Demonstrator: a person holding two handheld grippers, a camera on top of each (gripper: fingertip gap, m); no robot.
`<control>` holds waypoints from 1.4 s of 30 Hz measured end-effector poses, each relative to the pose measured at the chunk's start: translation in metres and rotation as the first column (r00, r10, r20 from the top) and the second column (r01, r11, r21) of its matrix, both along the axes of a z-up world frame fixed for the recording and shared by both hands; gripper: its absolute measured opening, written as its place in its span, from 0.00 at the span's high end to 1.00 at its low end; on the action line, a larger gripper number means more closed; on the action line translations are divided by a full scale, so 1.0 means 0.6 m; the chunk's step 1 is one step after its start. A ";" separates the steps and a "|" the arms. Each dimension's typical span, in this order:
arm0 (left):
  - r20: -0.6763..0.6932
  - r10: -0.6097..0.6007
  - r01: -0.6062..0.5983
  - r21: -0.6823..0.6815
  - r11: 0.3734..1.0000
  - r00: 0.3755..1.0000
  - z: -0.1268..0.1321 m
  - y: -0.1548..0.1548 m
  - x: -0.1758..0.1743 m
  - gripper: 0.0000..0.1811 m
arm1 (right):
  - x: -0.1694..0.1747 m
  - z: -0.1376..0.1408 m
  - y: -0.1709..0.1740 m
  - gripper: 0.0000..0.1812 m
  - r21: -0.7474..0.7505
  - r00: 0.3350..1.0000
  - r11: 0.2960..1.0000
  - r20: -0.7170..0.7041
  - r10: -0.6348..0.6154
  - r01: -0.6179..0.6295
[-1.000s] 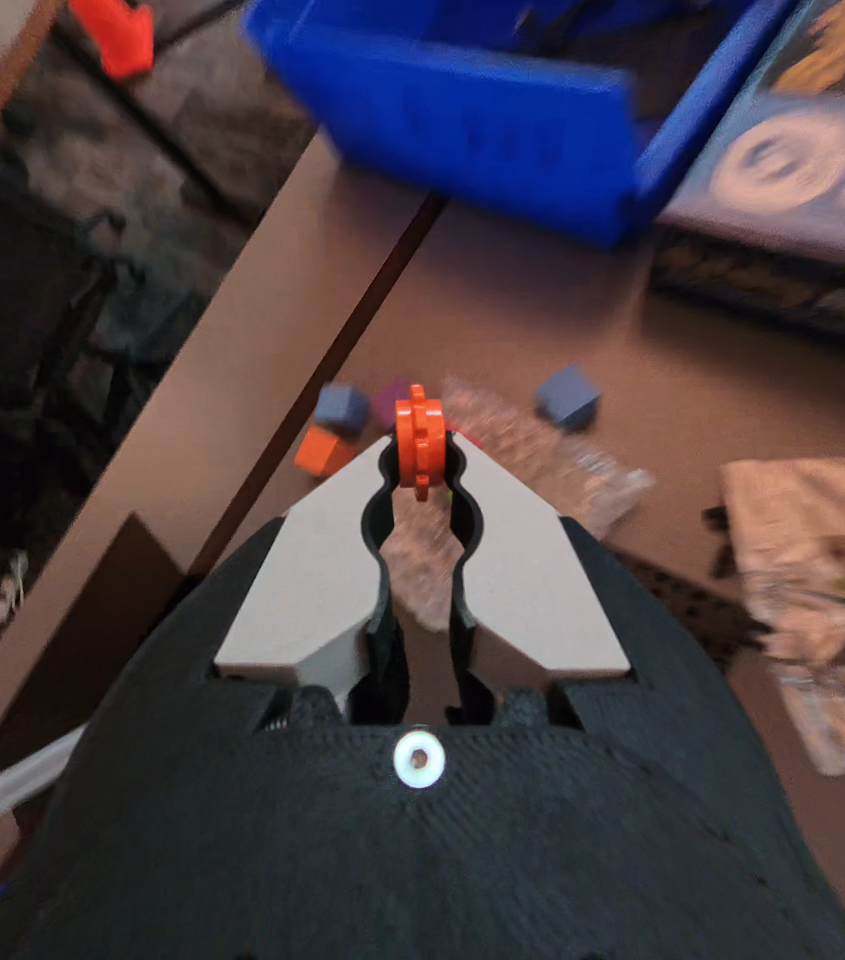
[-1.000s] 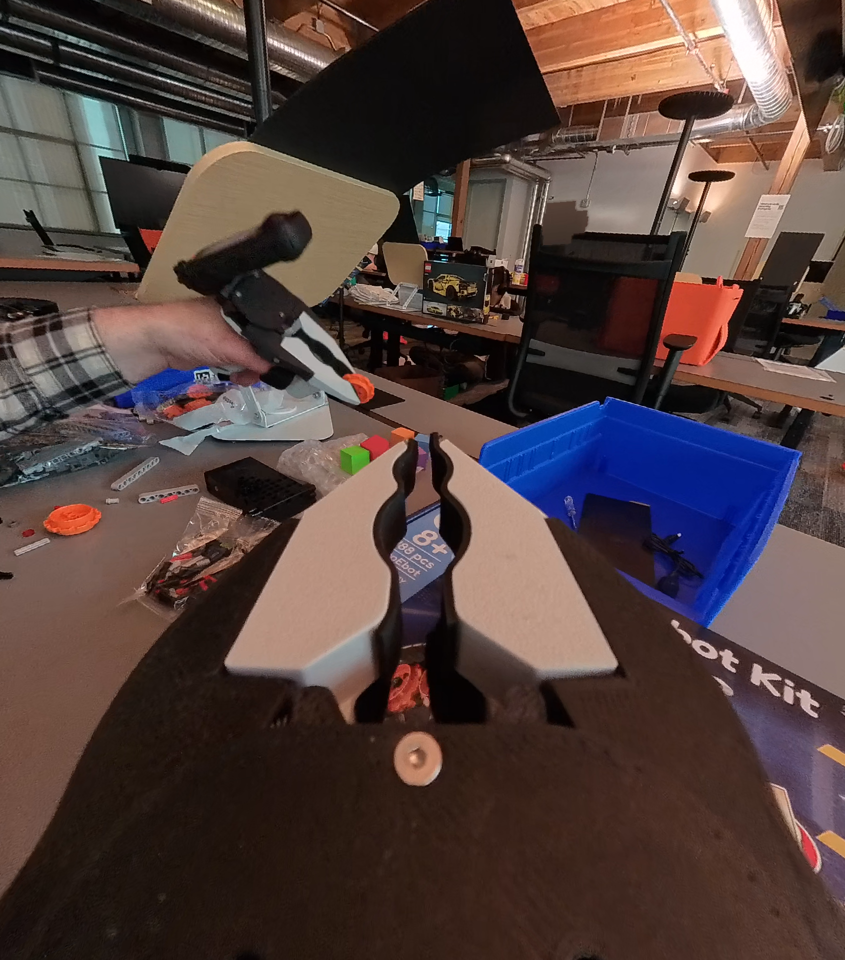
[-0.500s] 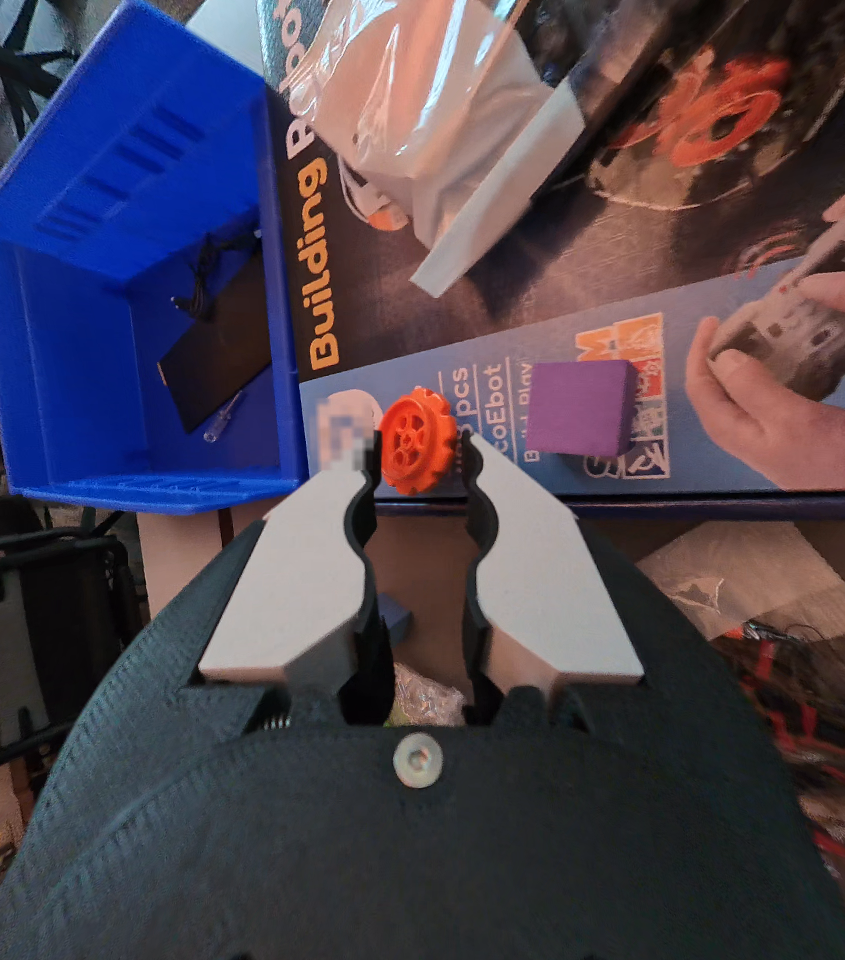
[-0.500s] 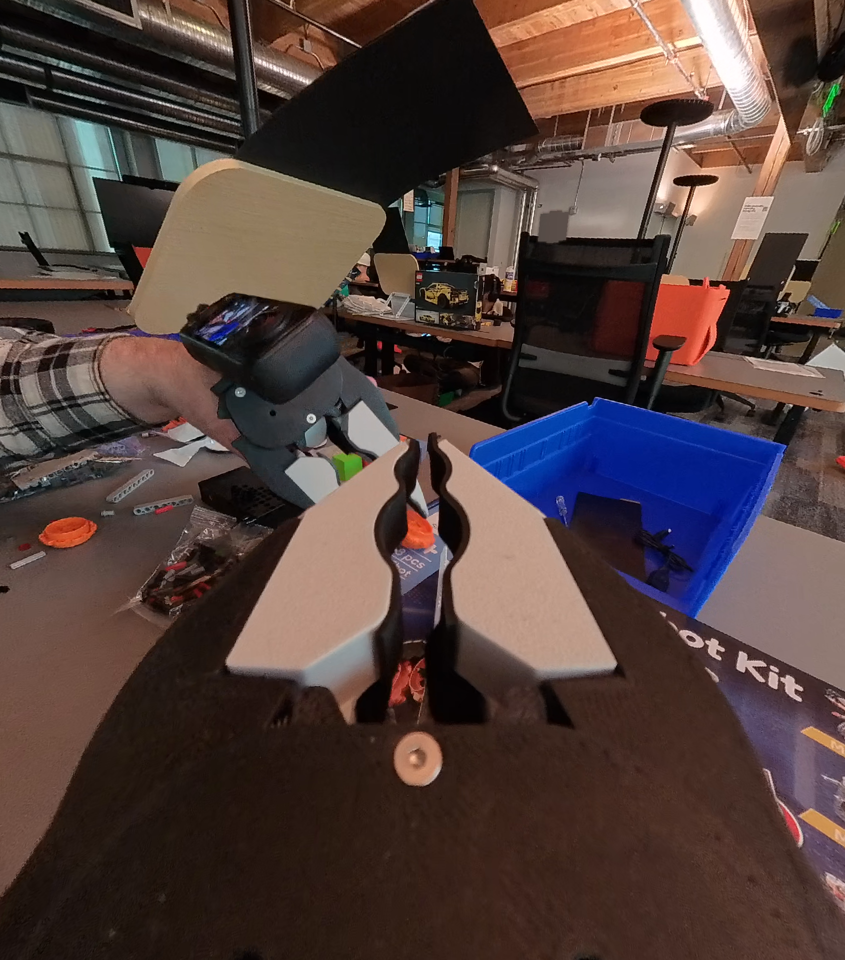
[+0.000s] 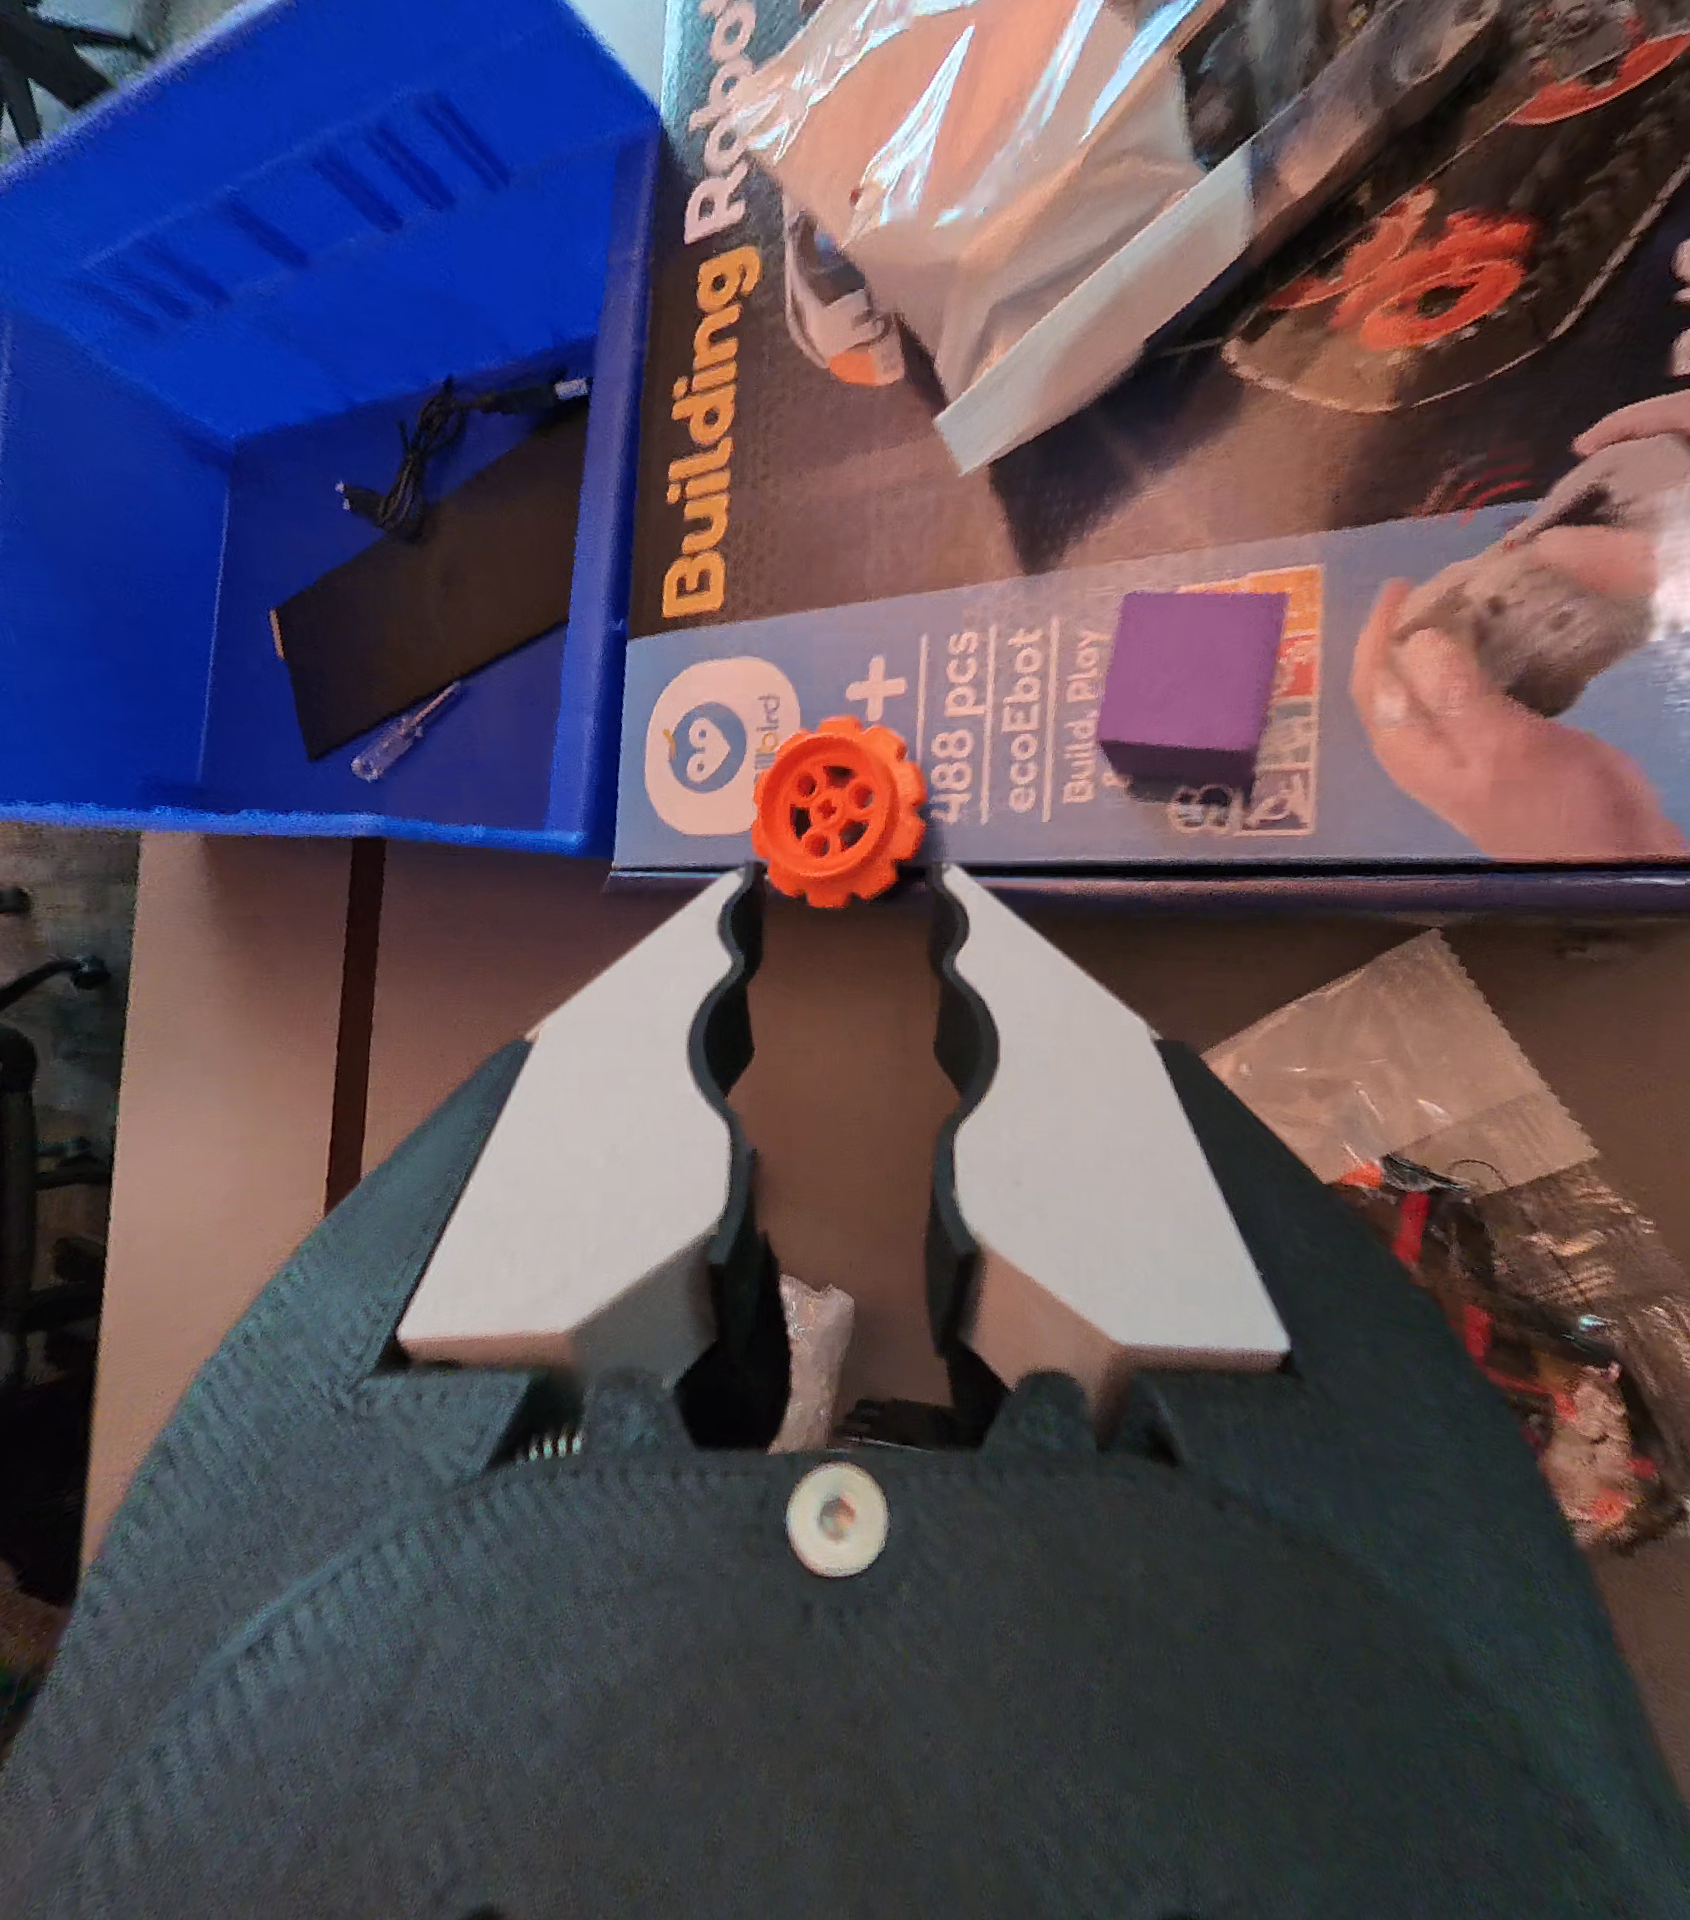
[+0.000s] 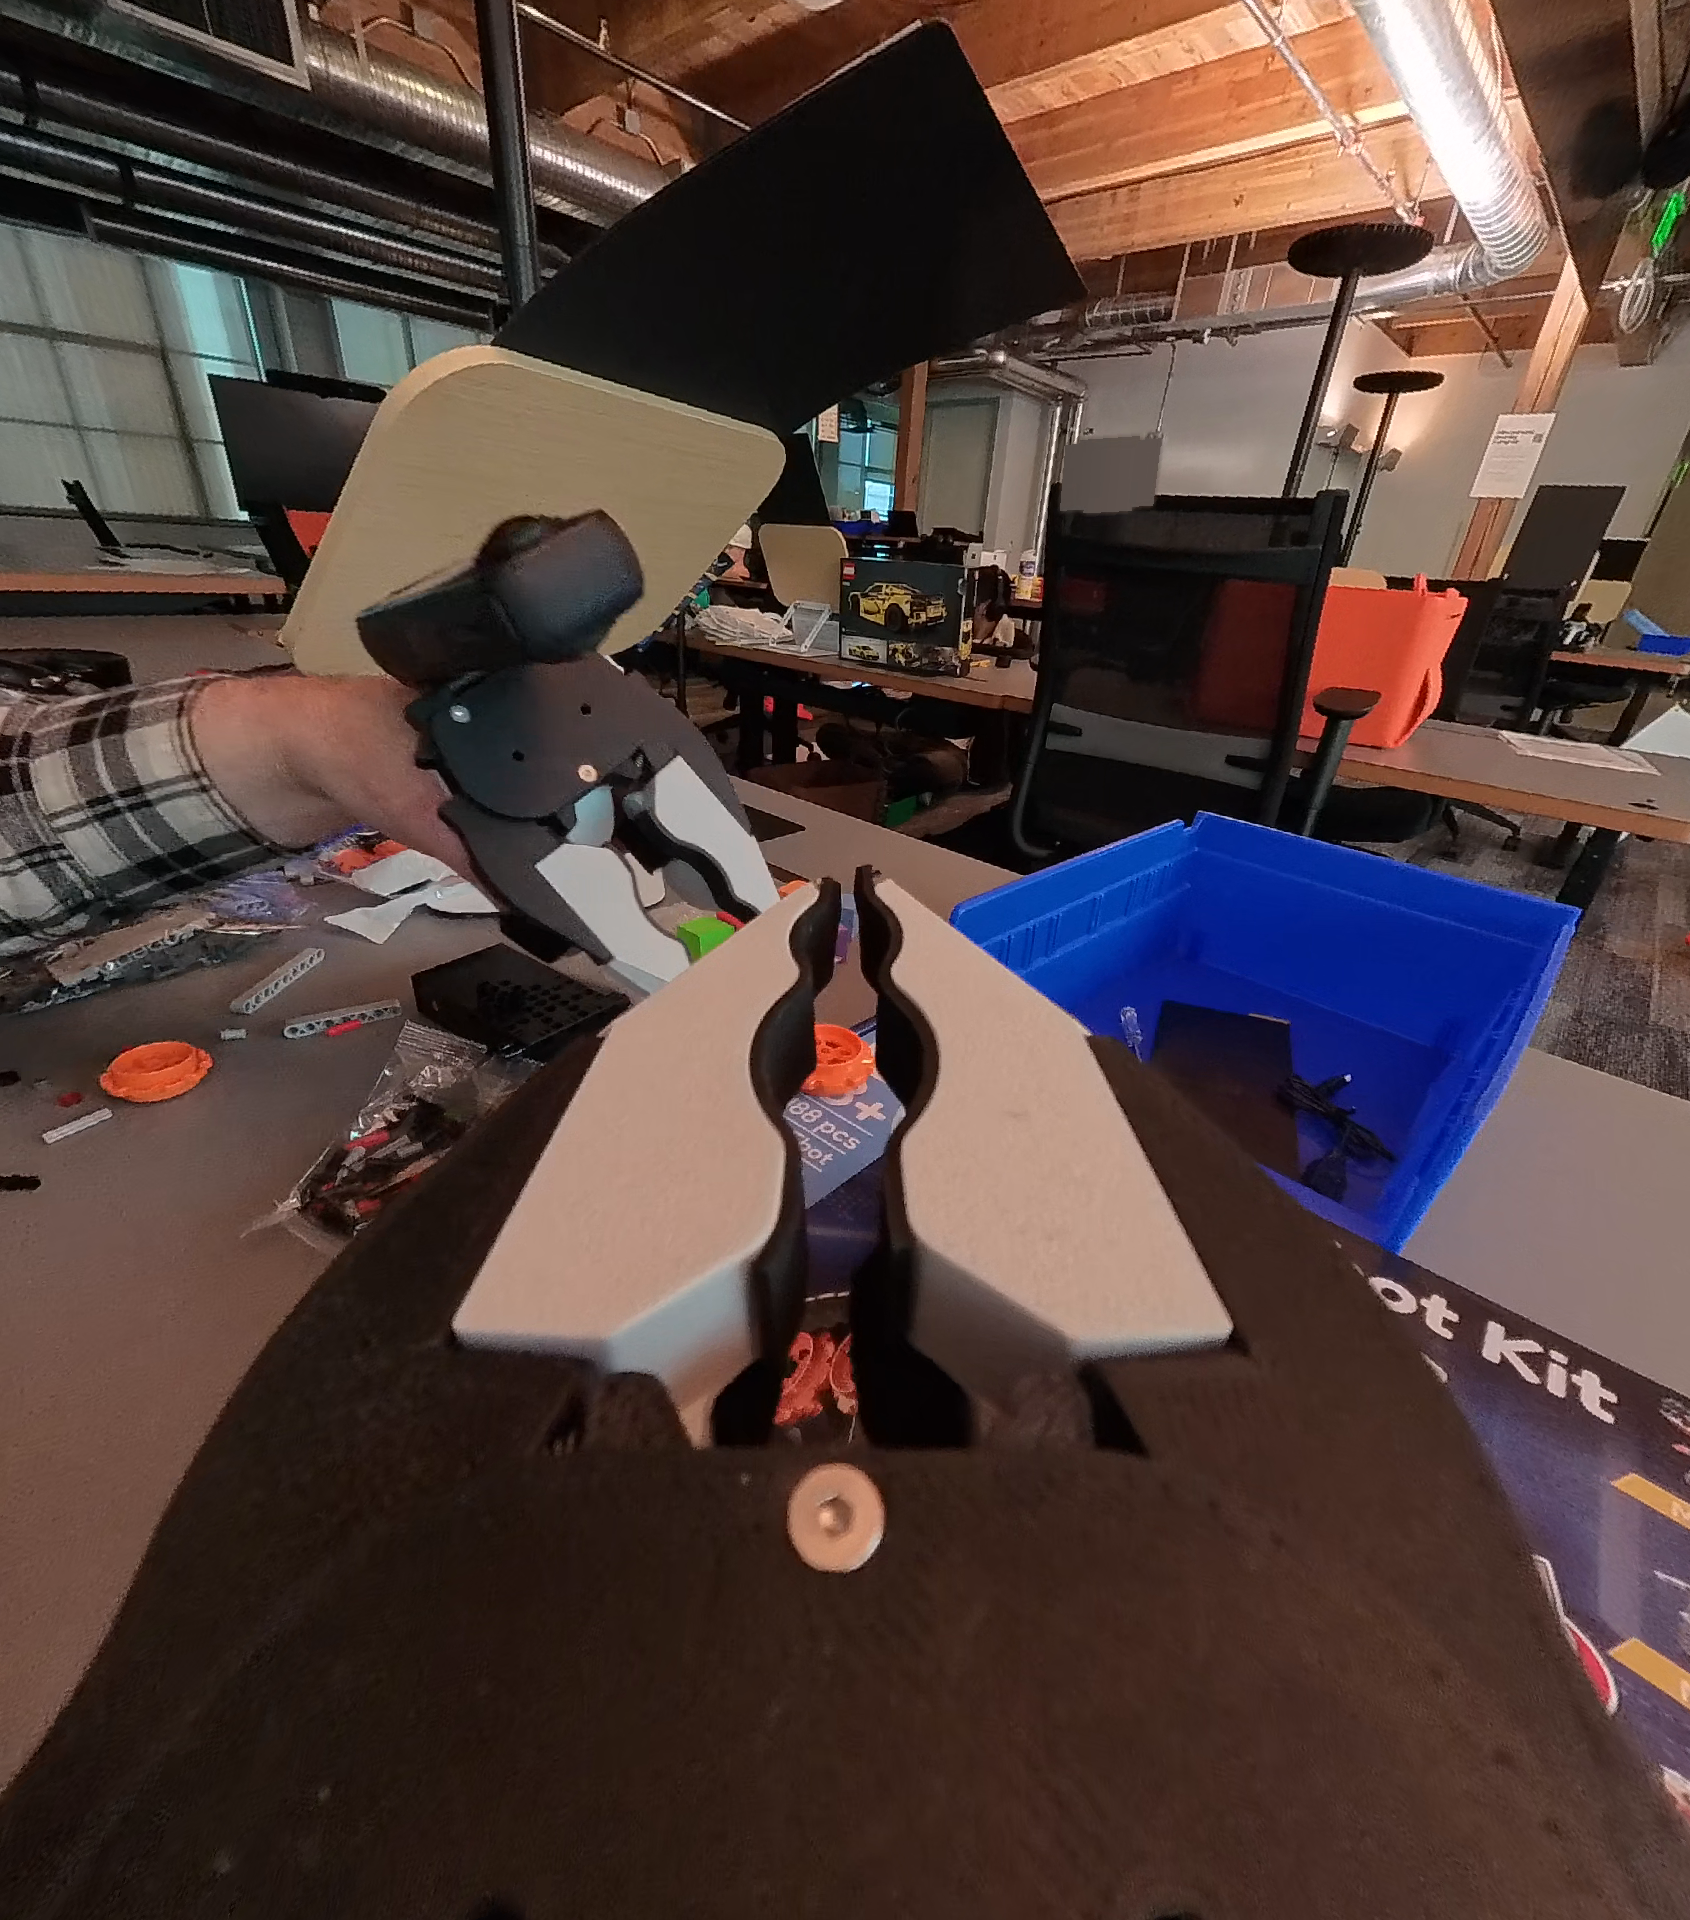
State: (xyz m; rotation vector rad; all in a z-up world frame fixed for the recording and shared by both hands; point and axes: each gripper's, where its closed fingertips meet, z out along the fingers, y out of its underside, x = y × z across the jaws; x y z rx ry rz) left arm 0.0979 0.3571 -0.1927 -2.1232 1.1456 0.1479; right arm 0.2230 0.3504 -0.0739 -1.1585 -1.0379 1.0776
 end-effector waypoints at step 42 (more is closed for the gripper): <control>0.032 -0.185 0.183 0.057 0.982 0.982 0.025 -0.063 0.110 0.72 | -0.026 -0.076 0.048 0.87 0.260 0.889 0.927 0.303 -0.343 0.269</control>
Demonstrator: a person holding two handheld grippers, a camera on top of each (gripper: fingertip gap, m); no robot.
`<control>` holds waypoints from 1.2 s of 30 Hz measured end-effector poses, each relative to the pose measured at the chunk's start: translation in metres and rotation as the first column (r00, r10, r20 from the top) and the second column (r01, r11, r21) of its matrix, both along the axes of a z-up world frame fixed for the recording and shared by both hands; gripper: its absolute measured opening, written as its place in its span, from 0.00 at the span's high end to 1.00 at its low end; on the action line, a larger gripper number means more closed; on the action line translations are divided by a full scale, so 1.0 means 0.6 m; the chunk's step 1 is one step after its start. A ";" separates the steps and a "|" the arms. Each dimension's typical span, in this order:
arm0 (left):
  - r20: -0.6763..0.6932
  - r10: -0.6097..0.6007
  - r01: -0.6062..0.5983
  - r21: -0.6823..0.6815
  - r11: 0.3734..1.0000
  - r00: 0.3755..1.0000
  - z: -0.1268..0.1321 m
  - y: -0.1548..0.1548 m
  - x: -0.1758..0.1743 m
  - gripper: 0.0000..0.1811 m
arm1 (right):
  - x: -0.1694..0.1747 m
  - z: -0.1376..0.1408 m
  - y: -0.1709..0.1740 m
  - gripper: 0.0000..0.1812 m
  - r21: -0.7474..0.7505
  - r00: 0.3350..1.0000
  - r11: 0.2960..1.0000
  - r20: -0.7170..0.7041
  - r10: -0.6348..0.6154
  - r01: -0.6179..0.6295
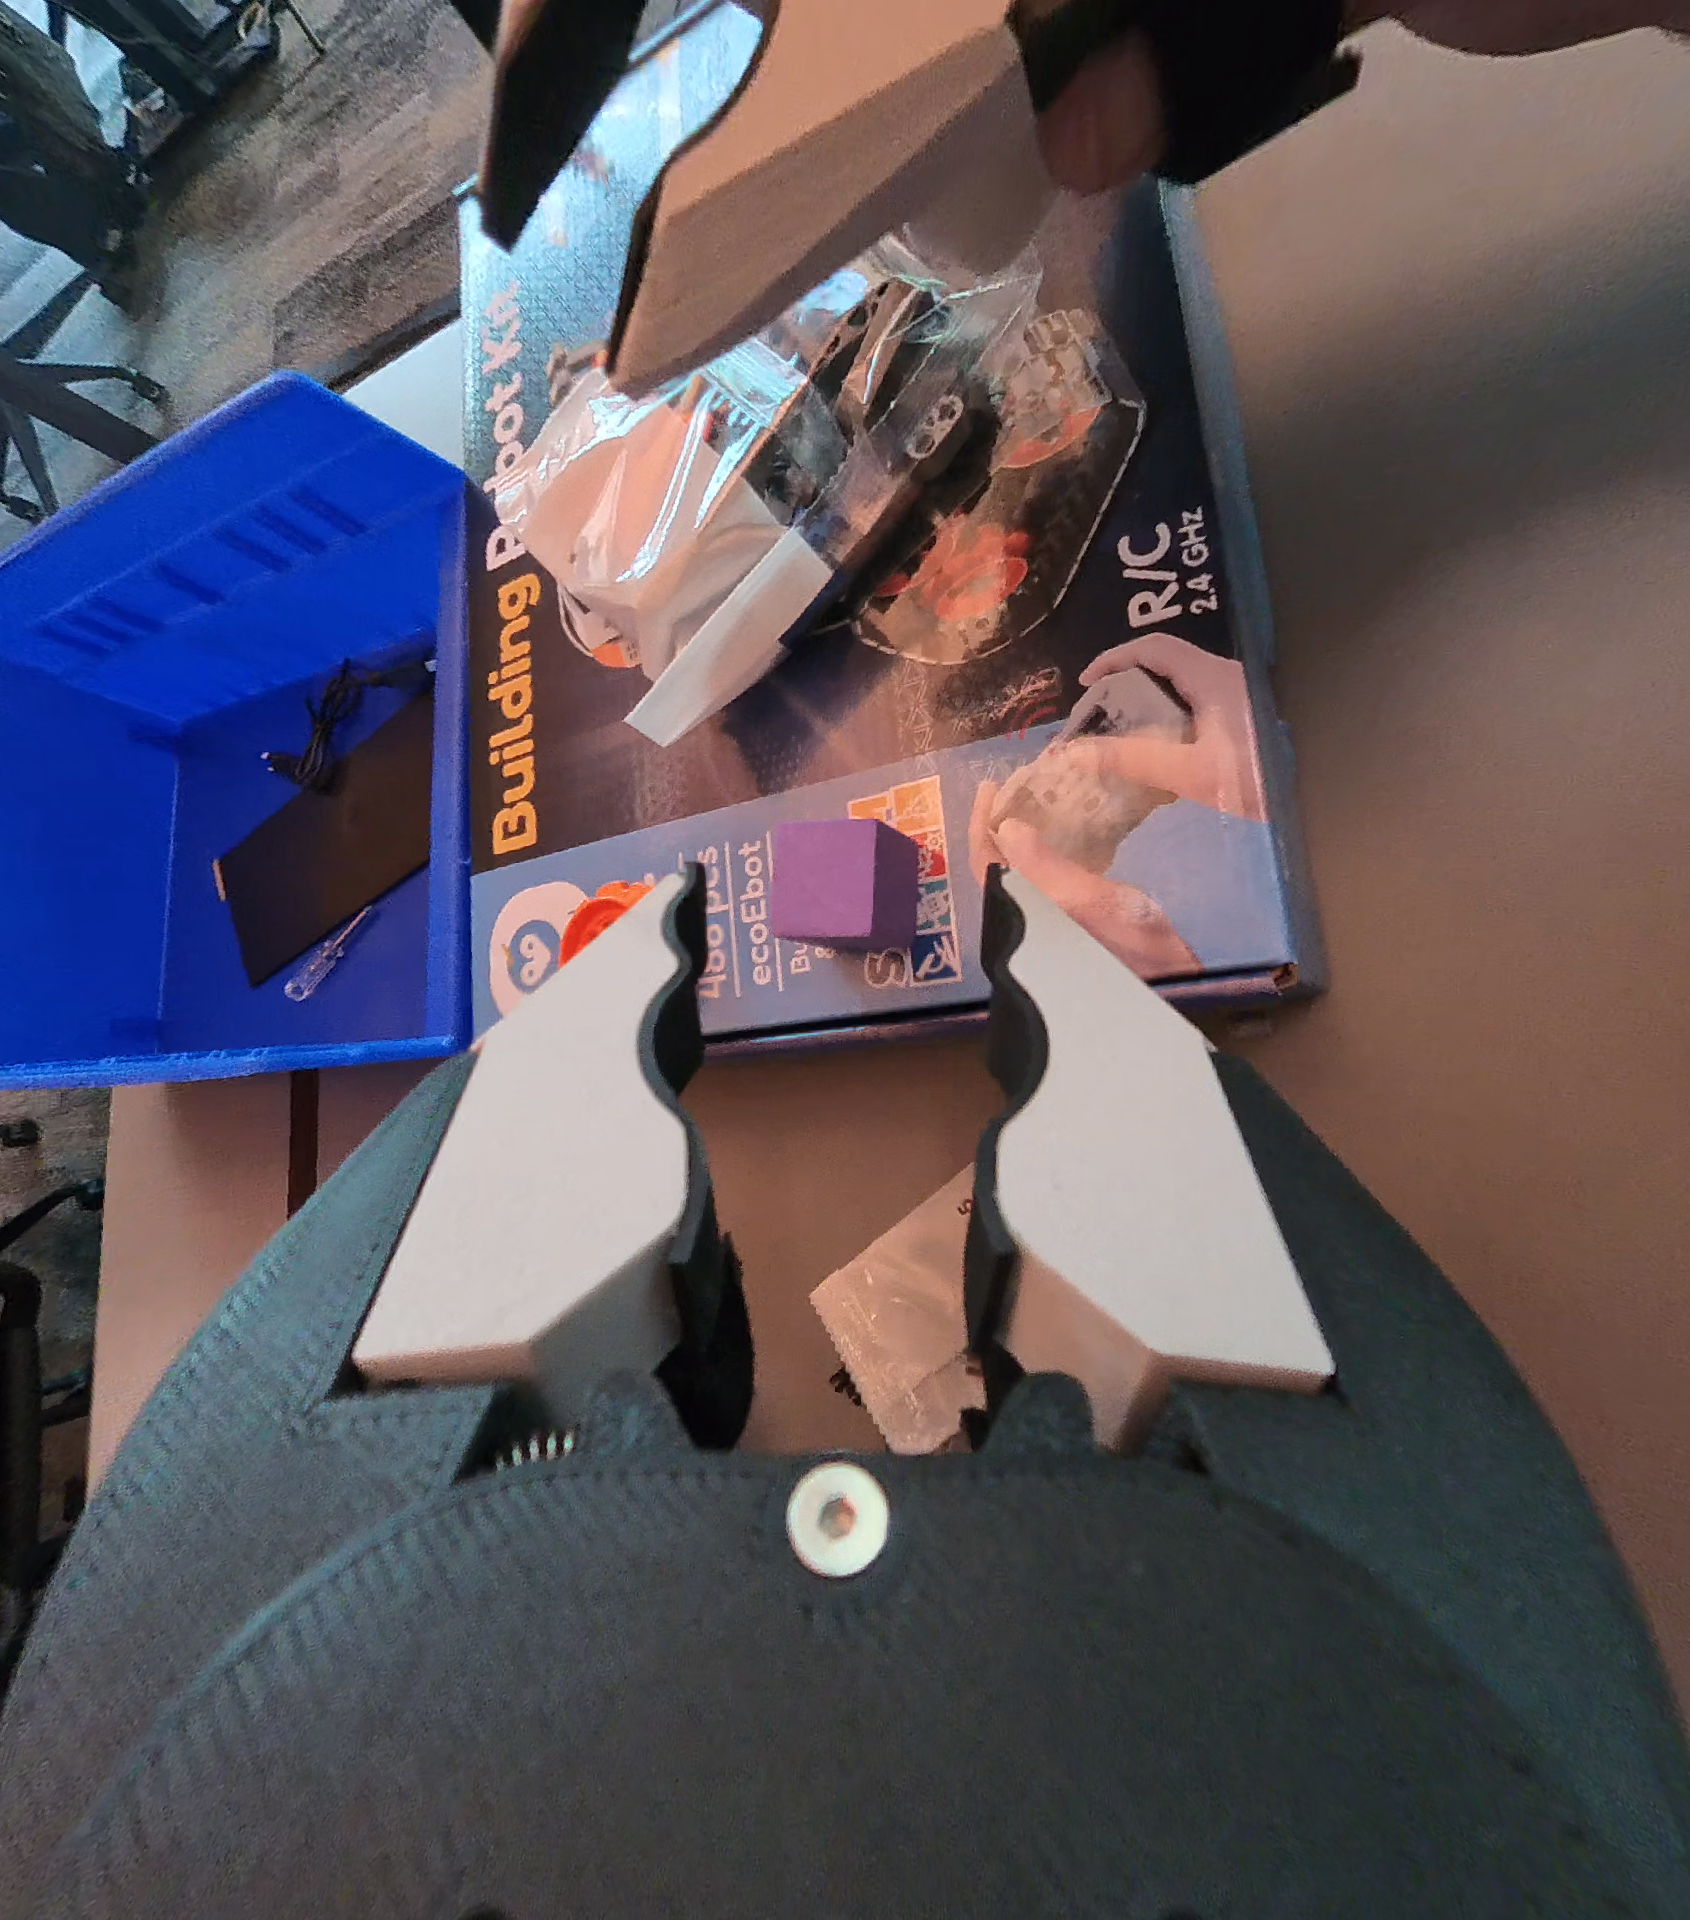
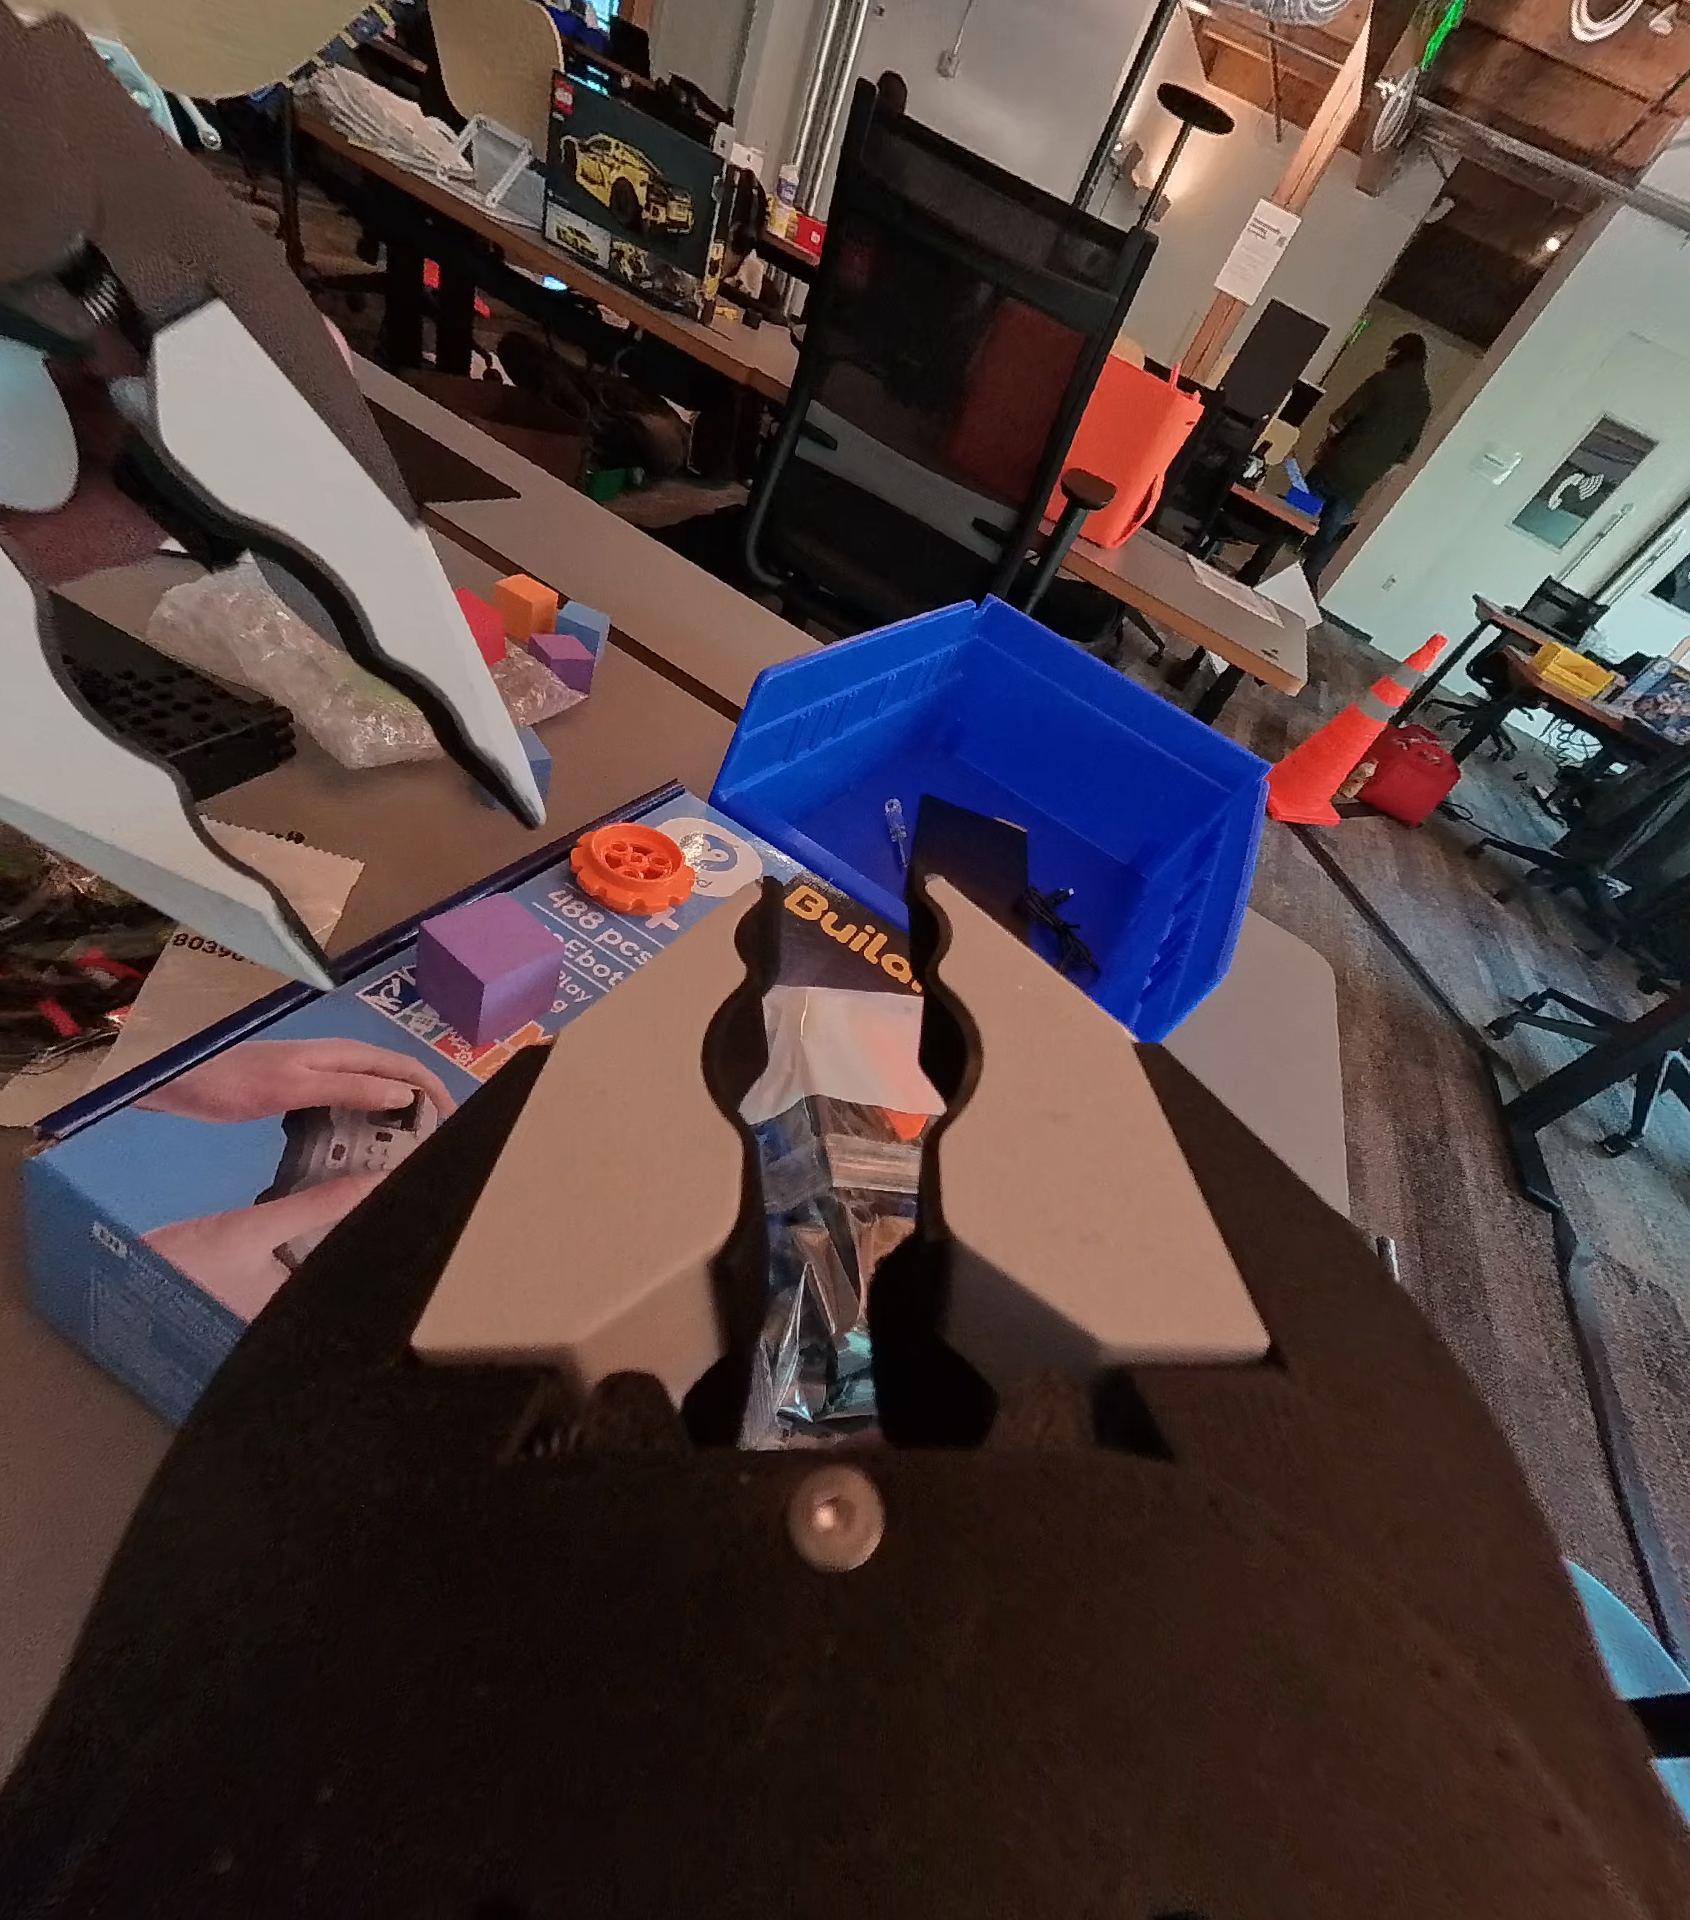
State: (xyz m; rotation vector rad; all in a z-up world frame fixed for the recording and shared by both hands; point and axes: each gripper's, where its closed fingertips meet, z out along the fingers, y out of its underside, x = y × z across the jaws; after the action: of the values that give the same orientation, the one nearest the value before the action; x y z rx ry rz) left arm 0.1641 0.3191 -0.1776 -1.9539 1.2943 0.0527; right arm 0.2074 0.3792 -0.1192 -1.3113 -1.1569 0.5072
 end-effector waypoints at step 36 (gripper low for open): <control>0.017 0.130 -0.129 -0.054 0.990 0.991 -0.013 0.112 -0.078 0.85 | 0.006 0.010 -0.002 0.89 -0.067 0.997 0.997 -0.069 0.035 -0.040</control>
State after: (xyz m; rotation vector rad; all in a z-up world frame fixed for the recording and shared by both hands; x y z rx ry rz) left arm 0.1175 0.3863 -0.1854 -2.0761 1.1652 0.0625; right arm 0.2109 0.3781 -0.1131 -1.3228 -1.1180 0.6194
